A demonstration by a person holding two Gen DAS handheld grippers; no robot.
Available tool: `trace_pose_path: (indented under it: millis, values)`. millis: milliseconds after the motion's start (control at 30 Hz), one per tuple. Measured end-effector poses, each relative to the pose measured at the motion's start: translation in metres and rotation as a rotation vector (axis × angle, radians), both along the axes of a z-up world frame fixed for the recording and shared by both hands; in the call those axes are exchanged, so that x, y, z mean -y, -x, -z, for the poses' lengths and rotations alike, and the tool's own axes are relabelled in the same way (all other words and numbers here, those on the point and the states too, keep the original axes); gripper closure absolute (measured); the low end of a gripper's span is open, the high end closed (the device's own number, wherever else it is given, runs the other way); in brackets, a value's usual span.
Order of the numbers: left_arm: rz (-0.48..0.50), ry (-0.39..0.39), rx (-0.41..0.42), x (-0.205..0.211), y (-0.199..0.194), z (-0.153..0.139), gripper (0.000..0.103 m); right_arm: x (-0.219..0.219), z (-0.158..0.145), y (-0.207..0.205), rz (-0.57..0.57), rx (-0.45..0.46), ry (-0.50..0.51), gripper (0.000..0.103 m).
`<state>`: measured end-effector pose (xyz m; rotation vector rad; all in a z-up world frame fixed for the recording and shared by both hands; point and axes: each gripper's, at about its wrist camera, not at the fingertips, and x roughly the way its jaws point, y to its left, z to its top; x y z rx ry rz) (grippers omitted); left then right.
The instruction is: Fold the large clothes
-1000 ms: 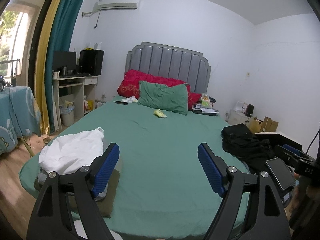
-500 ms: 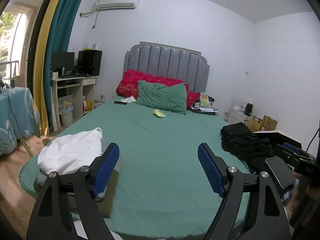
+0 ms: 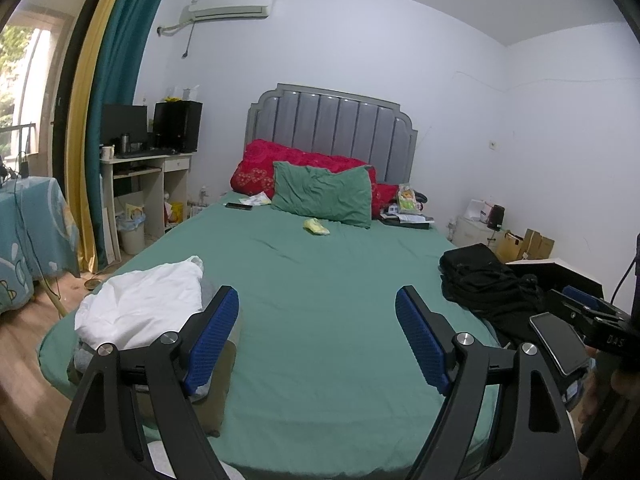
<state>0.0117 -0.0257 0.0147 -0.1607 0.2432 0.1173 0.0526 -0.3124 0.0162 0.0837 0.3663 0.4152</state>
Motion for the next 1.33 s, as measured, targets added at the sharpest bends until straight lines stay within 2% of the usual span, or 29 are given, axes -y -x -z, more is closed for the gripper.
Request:
trace_pose_path:
  millis: [1333]
  values:
    - [0.025, -0.004, -0.010, 0.0001, -0.0033, 0.0009, 0.020, 0.0003, 0.0015, 0.0017, 0.004, -0.003, -0.002, 0.001]
